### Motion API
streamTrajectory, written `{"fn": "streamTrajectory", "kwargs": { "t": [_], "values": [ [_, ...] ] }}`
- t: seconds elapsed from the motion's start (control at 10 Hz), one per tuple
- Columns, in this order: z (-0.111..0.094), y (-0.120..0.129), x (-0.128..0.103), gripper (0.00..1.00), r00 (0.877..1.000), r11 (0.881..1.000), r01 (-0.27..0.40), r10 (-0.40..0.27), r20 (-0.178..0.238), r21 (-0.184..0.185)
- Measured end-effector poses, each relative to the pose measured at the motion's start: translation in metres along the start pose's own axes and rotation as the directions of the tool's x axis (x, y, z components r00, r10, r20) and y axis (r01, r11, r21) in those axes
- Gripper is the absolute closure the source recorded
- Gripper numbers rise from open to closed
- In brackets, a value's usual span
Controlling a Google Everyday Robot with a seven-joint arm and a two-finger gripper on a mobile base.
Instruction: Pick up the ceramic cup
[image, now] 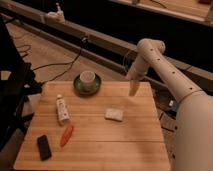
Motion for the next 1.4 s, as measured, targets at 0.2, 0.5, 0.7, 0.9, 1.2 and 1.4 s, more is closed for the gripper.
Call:
{"fn": "streamTrajectory", "kwargs": {
  "t": [0.2,0.5,0.7,0.9,1.2,1.4],
  "values": [
    [0.000,0.000,0.000,0.20,1.000,1.000,0.000,0.000,0.000,0.000],
    [0.000,0.000,0.000,0.20,1.000,1.000,0.000,0.000,0.000,0.000],
    [-0.001,-0.002,-0.001,0.20,1.000,1.000,0.000,0.000,0.002,0.006],
    [-0.005,-0.017,-0.033,0.20,0.997,0.997,0.063,-0.066,0.046,0.054],
    [-0.003,-0.036,-0.107,0.20,0.972,0.975,0.173,-0.191,0.133,0.137],
    [-0.007,-0.041,-0.166,0.20,0.939,0.958,0.206,-0.251,0.236,0.200]
  ]
}}
